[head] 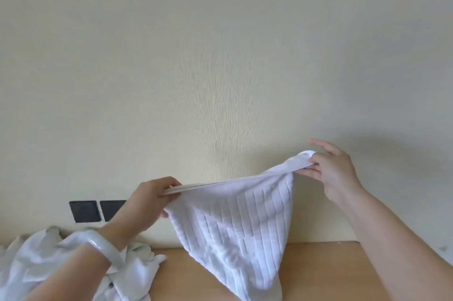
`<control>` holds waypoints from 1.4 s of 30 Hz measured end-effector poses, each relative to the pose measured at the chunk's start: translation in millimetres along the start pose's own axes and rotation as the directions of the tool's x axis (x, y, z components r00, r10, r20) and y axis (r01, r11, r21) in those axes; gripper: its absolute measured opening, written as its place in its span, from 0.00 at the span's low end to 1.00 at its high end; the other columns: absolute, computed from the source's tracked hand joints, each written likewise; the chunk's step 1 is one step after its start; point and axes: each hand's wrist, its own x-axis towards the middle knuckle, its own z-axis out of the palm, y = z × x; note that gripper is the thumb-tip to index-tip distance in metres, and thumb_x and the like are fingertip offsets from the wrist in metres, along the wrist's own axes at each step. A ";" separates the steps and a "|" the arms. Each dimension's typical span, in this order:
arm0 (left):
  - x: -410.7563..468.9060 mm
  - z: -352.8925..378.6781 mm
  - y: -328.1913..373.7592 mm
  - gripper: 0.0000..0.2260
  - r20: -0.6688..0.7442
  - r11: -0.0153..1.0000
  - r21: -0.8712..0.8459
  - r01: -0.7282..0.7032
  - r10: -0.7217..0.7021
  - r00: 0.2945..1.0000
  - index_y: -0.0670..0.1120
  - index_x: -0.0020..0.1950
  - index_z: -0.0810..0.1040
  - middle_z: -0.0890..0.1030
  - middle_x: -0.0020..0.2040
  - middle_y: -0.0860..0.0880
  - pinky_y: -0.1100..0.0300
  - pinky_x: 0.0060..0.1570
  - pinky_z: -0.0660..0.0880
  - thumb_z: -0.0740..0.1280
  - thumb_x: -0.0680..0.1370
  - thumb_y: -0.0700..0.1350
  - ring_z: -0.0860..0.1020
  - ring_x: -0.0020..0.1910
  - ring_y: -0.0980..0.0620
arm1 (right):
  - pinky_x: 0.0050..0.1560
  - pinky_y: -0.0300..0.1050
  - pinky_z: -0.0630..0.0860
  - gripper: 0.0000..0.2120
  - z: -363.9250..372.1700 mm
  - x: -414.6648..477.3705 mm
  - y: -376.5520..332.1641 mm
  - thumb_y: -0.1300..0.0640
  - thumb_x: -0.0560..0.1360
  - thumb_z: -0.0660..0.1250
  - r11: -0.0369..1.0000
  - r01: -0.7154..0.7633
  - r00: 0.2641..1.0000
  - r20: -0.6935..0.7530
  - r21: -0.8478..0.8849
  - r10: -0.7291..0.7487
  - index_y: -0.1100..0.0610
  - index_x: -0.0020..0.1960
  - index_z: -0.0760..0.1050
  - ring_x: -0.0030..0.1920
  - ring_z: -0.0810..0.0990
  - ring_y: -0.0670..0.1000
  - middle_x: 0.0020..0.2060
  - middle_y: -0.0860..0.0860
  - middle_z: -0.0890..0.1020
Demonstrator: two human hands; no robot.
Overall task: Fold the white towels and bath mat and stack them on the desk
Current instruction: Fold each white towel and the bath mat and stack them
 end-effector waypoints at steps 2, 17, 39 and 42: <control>18.0 -39.9 25.8 0.09 -0.072 0.998 0.023 -0.054 0.056 0.996 0.49 0.44 0.82 0.83 0.38 0.47 0.59 0.40 0.80 0.65 0.78 0.37 0.82 0.31 0.50 | 0.37 0.43 0.83 0.14 -4.0 4.6 -23.9 0.75 0.74 0.59 0.999 -0.035 0.991 0.132 -0.015 0.036 0.66 0.54 0.78 0.42 0.85 0.62 0.48 0.63 0.80; 47.4 -110.6 48.9 0.06 -0.095 0.988 0.123 -0.094 0.106 0.990 0.50 0.42 0.84 0.83 0.37 0.47 0.58 0.42 0.75 0.73 0.74 0.39 0.81 0.30 0.49 | 0.25 0.31 0.65 0.08 -17.1 8.9 -45.1 0.62 0.73 0.72 0.793 0.358 0.916 0.350 -0.492 -0.197 0.61 0.38 0.75 0.24 0.70 0.43 0.27 0.52 0.74; 40.7 -127.2 73.8 0.02 -0.109 0.990 -0.111 -0.087 0.075 0.991 0.45 0.43 0.85 0.78 0.28 0.42 0.64 0.25 0.69 0.73 0.74 0.42 0.74 0.23 0.50 | 0.27 0.43 0.79 0.08 -31.1 12.1 -72.8 0.71 0.74 0.68 0.926 0.322 0.927 0.265 -0.198 -0.265 0.60 0.44 0.72 0.25 0.82 0.55 0.37 0.61 0.78; 56.6 -108.8 62.1 0.05 0.012 0.962 -0.266 0.057 -0.056 0.998 0.37 0.48 0.83 0.84 0.40 0.36 0.64 0.33 0.80 0.73 0.73 0.37 0.85 0.37 0.46 | 0.27 0.43 0.79 0.09 -24.5 19.0 -51.6 0.74 0.73 0.66 0.965 0.178 0.948 0.295 -0.191 -0.117 0.63 0.47 0.71 0.26 0.82 0.55 0.32 0.61 0.78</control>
